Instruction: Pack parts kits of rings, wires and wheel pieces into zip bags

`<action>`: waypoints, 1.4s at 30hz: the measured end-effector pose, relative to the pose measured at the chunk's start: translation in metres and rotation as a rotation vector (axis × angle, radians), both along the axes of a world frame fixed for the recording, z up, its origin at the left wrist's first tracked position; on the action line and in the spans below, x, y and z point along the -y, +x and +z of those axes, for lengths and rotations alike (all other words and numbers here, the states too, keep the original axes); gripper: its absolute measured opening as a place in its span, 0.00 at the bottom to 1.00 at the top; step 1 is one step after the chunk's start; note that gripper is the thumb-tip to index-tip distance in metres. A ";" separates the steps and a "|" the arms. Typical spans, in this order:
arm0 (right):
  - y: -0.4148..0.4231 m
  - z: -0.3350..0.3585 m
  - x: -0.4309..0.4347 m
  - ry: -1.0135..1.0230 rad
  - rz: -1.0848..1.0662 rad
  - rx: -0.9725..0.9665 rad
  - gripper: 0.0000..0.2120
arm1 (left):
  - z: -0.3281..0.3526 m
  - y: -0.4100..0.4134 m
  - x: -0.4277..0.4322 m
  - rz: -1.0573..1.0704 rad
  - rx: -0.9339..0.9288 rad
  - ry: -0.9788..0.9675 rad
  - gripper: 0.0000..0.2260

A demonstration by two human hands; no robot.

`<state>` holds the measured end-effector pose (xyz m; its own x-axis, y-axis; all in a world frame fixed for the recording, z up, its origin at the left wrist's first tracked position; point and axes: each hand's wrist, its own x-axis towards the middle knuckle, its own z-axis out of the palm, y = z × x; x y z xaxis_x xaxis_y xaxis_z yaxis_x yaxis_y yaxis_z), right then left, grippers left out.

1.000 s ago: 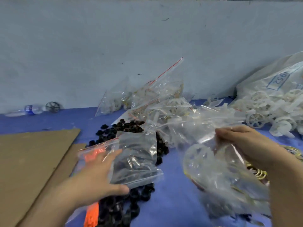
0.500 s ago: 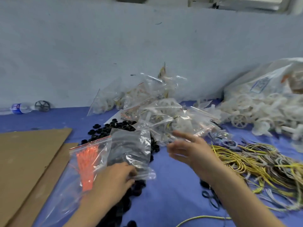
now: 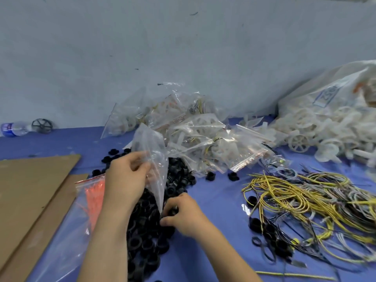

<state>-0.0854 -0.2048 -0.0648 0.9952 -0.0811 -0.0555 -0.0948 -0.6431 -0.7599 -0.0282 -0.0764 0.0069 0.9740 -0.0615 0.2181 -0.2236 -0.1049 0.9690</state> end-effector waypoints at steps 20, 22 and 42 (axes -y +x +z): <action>-0.050 0.039 0.099 0.472 -0.365 0.130 0.14 | 0.018 -0.040 0.045 -0.438 0.065 0.442 0.24; -0.051 0.038 0.098 0.532 -0.398 0.162 0.13 | 0.015 -0.041 0.046 -0.481 0.078 0.460 0.26; -0.047 0.117 0.054 0.412 -0.093 0.180 0.16 | 0.023 -0.051 0.053 -0.213 0.257 0.332 0.22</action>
